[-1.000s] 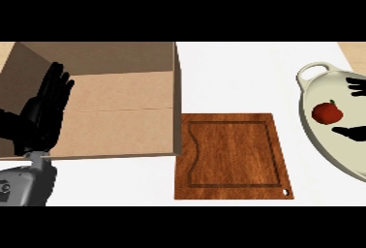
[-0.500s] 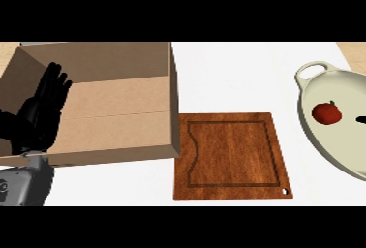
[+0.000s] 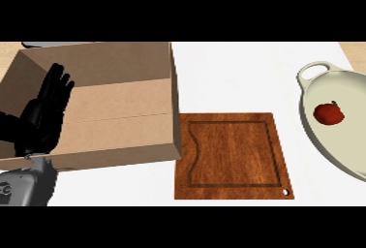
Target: Pick the bell pepper from the cutting board and place it in the pot
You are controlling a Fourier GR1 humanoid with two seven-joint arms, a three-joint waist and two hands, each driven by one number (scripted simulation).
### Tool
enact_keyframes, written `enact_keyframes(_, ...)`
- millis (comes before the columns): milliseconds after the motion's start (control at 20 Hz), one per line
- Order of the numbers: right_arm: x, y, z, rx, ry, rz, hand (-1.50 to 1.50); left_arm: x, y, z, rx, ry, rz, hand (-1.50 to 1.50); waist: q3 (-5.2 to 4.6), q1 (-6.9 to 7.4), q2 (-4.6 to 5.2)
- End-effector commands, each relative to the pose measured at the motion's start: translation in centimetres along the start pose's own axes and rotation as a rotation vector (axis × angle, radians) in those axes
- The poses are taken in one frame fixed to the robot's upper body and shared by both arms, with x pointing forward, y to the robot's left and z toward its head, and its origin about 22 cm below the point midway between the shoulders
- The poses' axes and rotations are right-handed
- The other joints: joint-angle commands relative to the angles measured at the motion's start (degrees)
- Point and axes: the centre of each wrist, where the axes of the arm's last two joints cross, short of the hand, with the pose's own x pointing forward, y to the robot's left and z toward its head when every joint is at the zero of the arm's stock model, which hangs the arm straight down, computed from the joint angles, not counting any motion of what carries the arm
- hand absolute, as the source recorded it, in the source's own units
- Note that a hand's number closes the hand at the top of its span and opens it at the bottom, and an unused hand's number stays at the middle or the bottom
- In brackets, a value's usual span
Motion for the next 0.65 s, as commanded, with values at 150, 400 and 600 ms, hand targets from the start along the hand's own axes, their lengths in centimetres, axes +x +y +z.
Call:
enact_keyframes(150,0.7,-4.2,3.4,0.059,-0.049,-0.058,-1.5,0.7,0.9,-0.1,0.001,-0.004,0.005,0.0,0.19,0.32,0.21)
enact_keyframes(400,0.8,-4.2,3.3,0.069,-0.046,-0.032,-1.5,-0.6,-0.3,0.1,-0.001,-0.002,0.01,0.0,0.15,0.24,0.24)
enact_keyframes(600,1.7,-5.3,3.8,0.092,-0.036,-0.027,-1.5,0.7,-0.3,-0.5,-0.009,-0.005,0.019,0.0,0.23,0.14,0.2)
